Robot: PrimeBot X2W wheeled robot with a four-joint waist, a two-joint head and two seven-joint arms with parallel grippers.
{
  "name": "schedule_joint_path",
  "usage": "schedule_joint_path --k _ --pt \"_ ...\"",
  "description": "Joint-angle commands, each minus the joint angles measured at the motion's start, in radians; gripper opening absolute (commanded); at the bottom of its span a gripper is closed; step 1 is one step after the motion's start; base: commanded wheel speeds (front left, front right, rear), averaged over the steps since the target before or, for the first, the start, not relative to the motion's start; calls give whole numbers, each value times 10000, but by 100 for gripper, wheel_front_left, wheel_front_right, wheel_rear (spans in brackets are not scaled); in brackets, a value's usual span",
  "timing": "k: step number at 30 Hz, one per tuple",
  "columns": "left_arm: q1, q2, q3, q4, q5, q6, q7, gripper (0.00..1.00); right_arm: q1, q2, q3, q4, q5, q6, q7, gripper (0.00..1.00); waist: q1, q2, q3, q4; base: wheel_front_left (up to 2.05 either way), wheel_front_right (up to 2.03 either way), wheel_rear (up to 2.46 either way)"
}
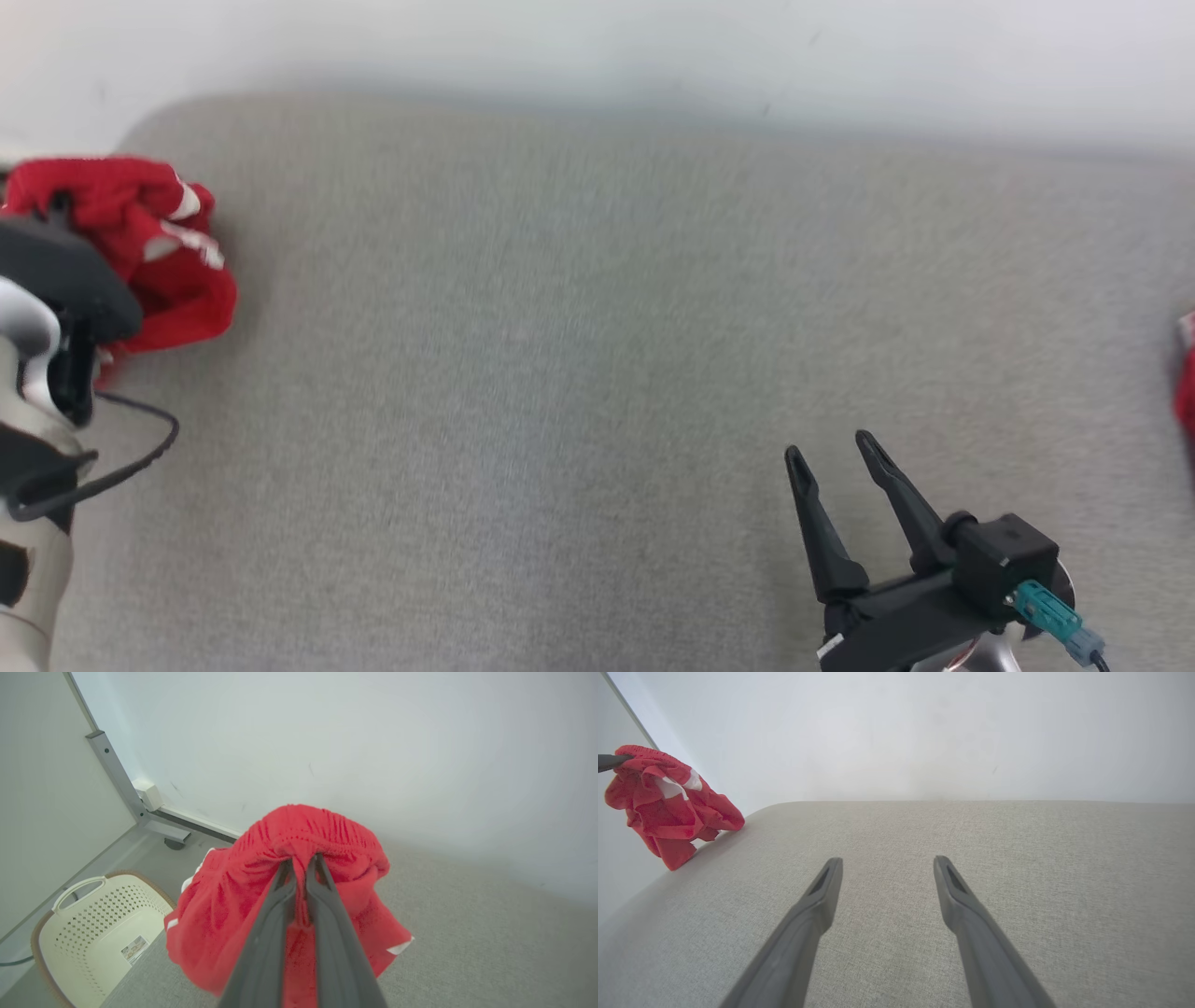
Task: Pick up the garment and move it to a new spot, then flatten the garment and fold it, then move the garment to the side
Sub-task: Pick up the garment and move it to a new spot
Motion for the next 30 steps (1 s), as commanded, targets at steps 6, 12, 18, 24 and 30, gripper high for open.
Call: schedule_joint_path --k 6,12,18,24,30 --pt "-253 -290 -238 -1019 86 -35 34 0 328 19 -437 809 542 -22 -613 100 2 0 -2411 -1208 0 0 0" --pt "87 -1068 -262 -2466 -206 -78 -188 0 557 17 -898 957 409 -21 -689 100 2 0 -2657 -1698 0 0 0" --pt "1155 -1833 -368 -4913 -531 174 -30 0 504 14 -940 703 182 -22 -449 100 2 0 -2687 -2875 0 0 0" --pt "2647 -2176 -696 -7594 -699 637 625 0 482 14 -846 392 9 -22 -147 100 2 0 -2368 -4150 0 0 0" --pt "4405 -2503 -1088 -9210 -1016 1021 1149 0 515 14 -818 170 3 -21 -9 100 2 0 -2040 -5119 0 0 0"
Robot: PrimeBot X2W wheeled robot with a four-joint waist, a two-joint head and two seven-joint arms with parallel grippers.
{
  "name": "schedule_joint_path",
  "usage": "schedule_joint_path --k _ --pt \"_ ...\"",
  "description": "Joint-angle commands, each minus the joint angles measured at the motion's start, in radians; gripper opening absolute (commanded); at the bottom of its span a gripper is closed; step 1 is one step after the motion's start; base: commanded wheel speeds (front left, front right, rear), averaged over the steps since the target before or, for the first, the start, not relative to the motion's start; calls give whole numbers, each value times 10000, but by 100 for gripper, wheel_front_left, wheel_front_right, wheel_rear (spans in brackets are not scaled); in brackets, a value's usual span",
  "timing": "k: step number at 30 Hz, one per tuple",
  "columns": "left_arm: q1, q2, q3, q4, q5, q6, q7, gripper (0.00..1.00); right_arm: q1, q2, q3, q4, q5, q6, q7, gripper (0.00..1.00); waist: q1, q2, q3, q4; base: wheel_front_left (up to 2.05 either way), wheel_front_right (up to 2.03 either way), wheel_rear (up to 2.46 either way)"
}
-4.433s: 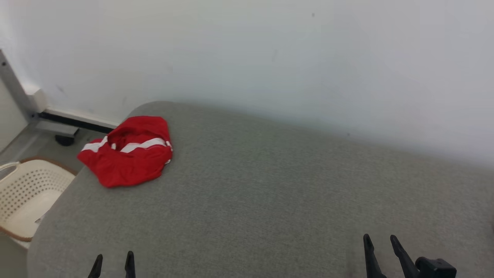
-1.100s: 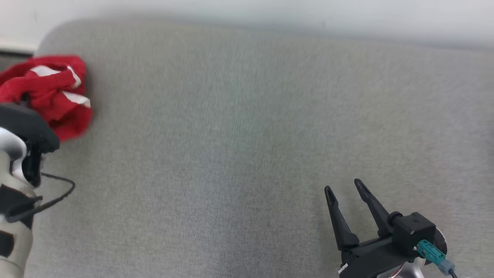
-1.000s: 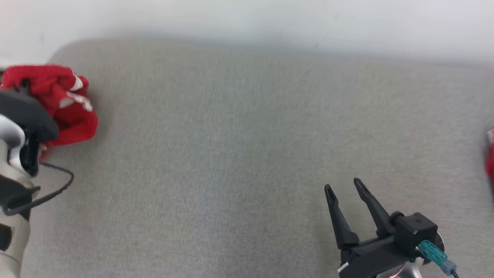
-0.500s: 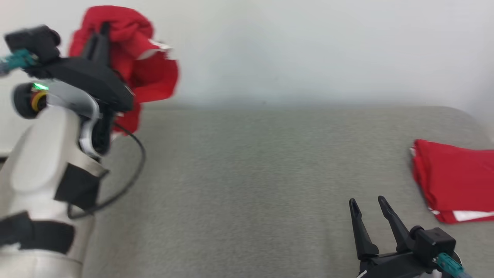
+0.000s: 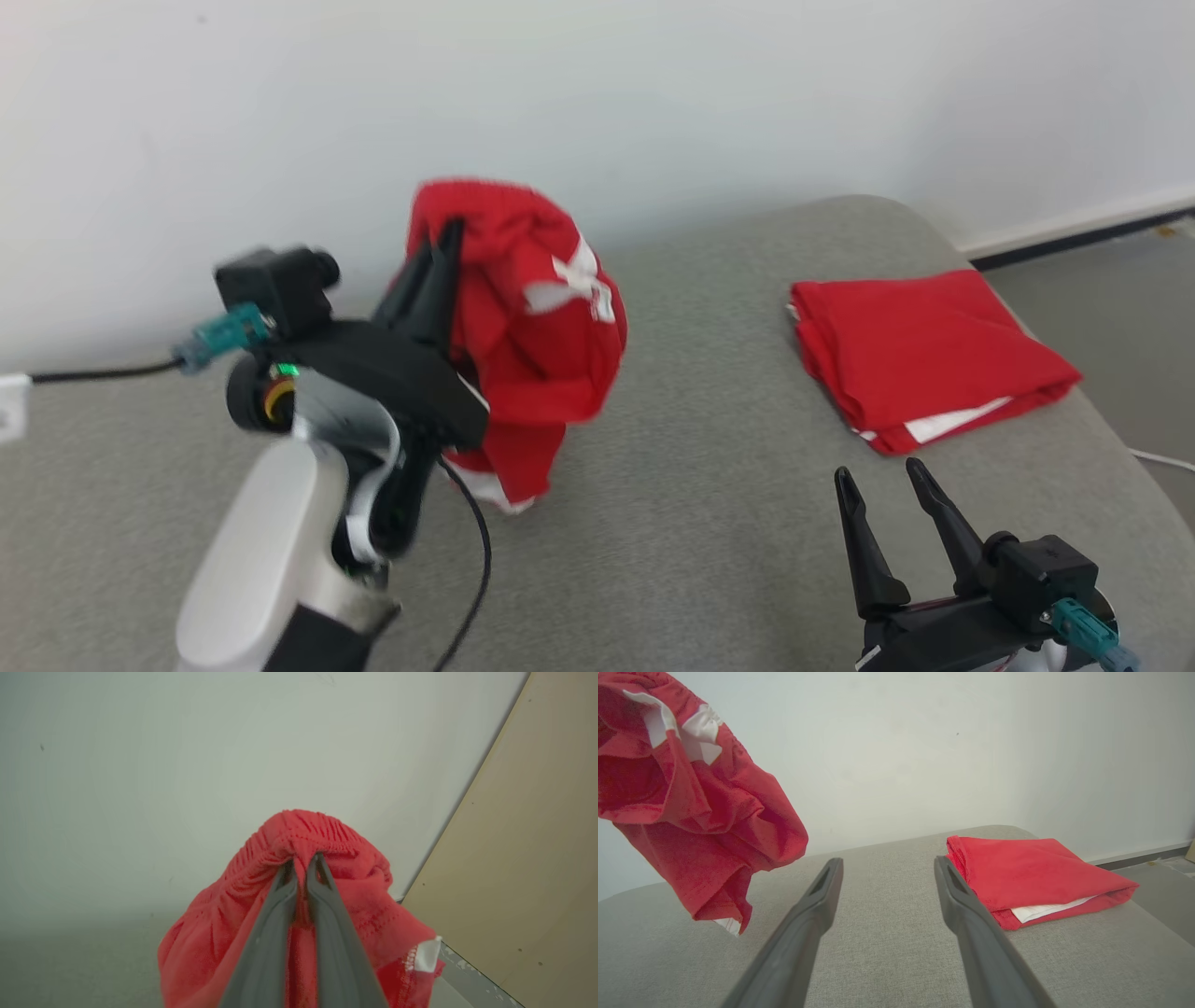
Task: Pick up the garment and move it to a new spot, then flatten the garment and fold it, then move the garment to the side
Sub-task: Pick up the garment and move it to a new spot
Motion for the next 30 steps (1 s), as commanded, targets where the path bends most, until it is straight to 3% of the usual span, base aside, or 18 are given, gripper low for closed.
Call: schedule_joint_path --k 1,5,11,12,13,17,21,30 --pt "327 -21 -30 -56 -105 78 -1 0 34 3 29 -82 -42 -23 5 100 1 1 354 -979 0 0 0" --pt "1437 -291 -350 548 -294 175 -42 0 -77 4 -5 -168 -51 -24 25 100 1 1 576 -1158 0 0 0" --pt "1759 -397 -808 2959 225 168 -746 2 -185 0 254 -68 139 -24 -41 100 1 1 706 -928 0 0 0" --pt "1778 -451 -949 3342 184 -19 -680 67 -194 1 301 -38 169 -23 -54 100 1 1 702 -873 0 0 0" --pt "1844 -523 -1038 3671 1 -246 -524 100 -204 1 347 -12 192 -24 -77 100 1 1 689 -826 0 0 0" --pt "1794 -619 -1148 4268 -382 -856 -661 100 -116 -2 226 105 222 -23 -152 100 1 1 606 -452 0 0 0" --pt "1816 -673 -1221 4132 -543 -1131 -1077 100 -17 3 107 152 185 -24 -168 100 1 1 491 -59 0 0 0" --pt "2987 450 -1269 2081 294 -1298 -3324 100 215 0 -247 306 432 -24 -392 100 1 1 27 1110 0 0 0"
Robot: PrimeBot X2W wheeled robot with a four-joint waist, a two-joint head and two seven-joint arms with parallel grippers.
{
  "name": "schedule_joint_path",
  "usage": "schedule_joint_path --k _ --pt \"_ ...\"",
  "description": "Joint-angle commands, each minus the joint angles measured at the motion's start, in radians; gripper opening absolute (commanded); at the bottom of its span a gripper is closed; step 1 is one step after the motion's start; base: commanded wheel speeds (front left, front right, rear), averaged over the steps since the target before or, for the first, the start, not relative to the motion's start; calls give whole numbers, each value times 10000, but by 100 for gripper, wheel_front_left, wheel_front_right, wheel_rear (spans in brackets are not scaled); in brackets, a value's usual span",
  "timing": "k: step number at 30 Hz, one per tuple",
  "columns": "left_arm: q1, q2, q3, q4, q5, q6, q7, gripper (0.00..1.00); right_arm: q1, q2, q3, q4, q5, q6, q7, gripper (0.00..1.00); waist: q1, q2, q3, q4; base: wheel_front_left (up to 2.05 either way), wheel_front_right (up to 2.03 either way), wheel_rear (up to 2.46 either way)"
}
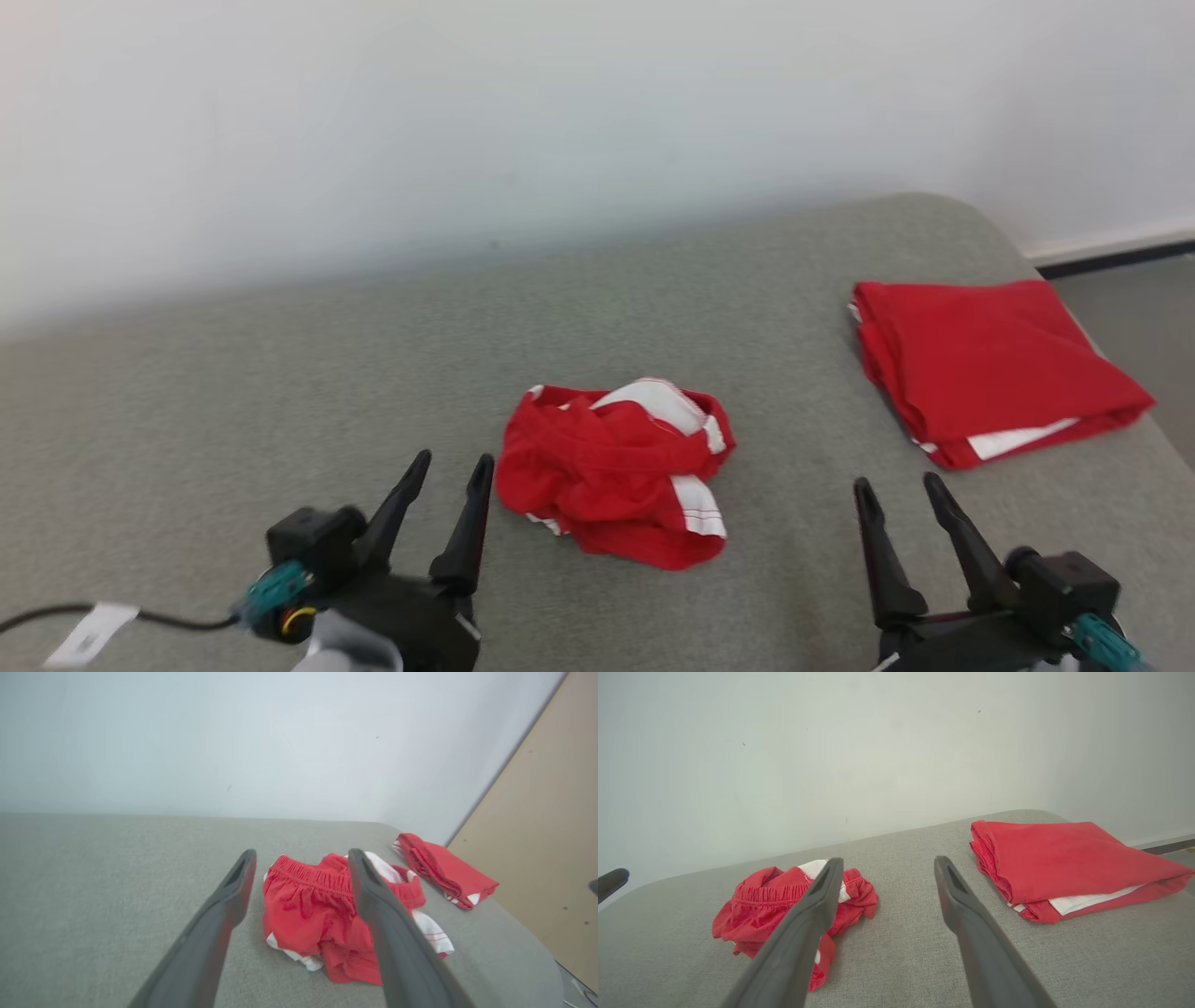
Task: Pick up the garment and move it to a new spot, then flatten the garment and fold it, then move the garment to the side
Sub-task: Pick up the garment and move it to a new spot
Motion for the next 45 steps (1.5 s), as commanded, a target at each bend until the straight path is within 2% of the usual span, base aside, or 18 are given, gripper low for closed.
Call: schedule_joint_path --k 1,5,8,11,14,21,30,45 --pt "410 139 86 -356 206 50 -165 100 97 -3 -126 107 212 -23 -132 100 0 0 -318 603 0 0 0" --pt "1451 372 796 -1671 659 308 -362 100 145 0 -412 539 56 -23 -470 100 0 0 -461 1279 0 0 0" --pt "2371 117 1979 -2928 1123 344 -358 100 191 -3 -559 867 271 -24 -822 100 0 0 -551 1758 0 0 0" --pt "3238 -204 2839 -3822 1628 123 -362 100 229 1 -698 1244 239 -23 -1109 100 0 0 -638 2163 0 0 0" --pt "3969 -347 3197 -4101 2000 -57 -364 100 223 -3 -786 1582 13 -24 -1293 100 0 0 -716 2420 0 0 0" --pt "4966 -651 4332 -4356 2599 -104 -366 100 348 2 -536 2075 -407 -24 -1658 100 0 0 -857 2614 0 0 0" --pt "5453 -424 4482 -3638 3593 -111 -367 100 836 -8 -667 2475 -1075 -23 -1890 100 0 0 -929 2618 0 0 0" --pt "5042 -317 4291 -2642 3647 -113 -368 100 707 -3 -693 2461 -1251 -24 -1756 100 0 0 -789 2320 0 0 0"
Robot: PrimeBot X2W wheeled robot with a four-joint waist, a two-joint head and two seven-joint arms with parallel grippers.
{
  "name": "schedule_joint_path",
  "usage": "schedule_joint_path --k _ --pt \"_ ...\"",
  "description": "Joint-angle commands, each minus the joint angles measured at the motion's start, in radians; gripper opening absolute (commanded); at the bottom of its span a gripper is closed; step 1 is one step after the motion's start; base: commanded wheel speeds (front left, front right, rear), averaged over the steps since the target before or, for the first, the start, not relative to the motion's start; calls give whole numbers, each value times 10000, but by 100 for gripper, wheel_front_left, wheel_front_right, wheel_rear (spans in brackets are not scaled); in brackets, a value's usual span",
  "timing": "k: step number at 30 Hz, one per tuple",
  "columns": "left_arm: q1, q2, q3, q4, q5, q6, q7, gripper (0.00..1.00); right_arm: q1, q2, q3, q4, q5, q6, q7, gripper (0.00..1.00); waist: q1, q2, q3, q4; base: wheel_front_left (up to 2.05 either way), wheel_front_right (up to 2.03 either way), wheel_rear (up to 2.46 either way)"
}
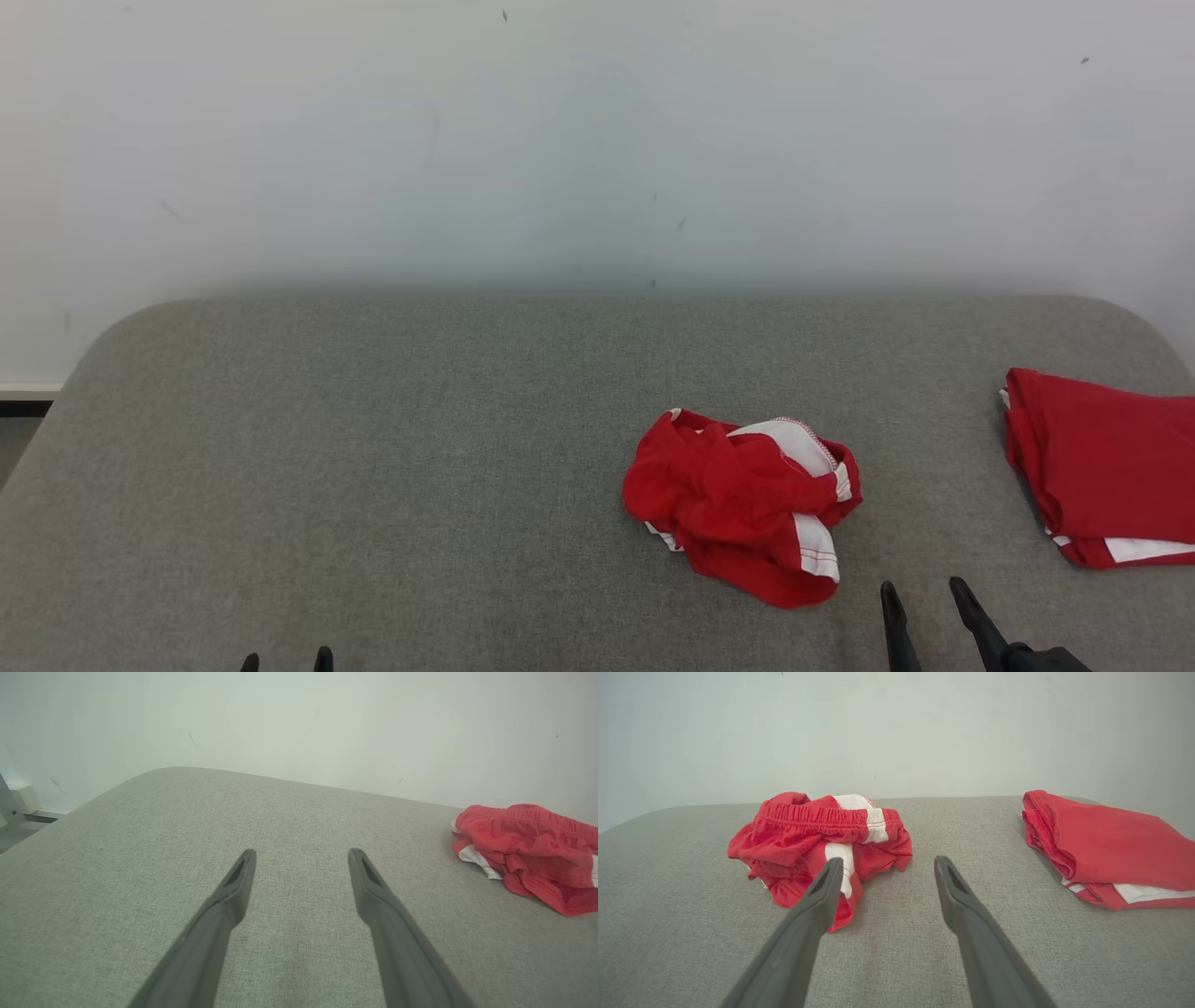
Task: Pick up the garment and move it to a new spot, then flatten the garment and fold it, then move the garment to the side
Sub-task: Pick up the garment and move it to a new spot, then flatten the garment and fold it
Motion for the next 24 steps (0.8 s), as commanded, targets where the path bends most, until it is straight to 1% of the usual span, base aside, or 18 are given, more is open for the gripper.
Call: schedule_joint_path --k 1,13,20,22,24 --pt "-159 55 20 36 3 -12 -30 100 -44 -7 12 -32 -40 -22 23 100 0 0 8 -10 0 0 0" --pt "-175 2 -120 86 -82 -11 -31 100 -14 -7 3 -47 165 -21 46 100 0 0 47 -99 0 0 0" --pt "-331 158 -258 -61 -99 -11 -31 100 -84 -8 88 -65 228 -21 76 100 0 0 80 -175 0 0 0" --pt "-373 191 -415 -54 -118 -13 -31 100 -143 -8 123 -53 231 -22 93 100 0 0 100 -286 0 0 0" --pt "-517 341 -714 63 -139 -11 -31 100 -184 -10 136 -61 225 -22 107 100 0 0 138 -435 0 0 0"
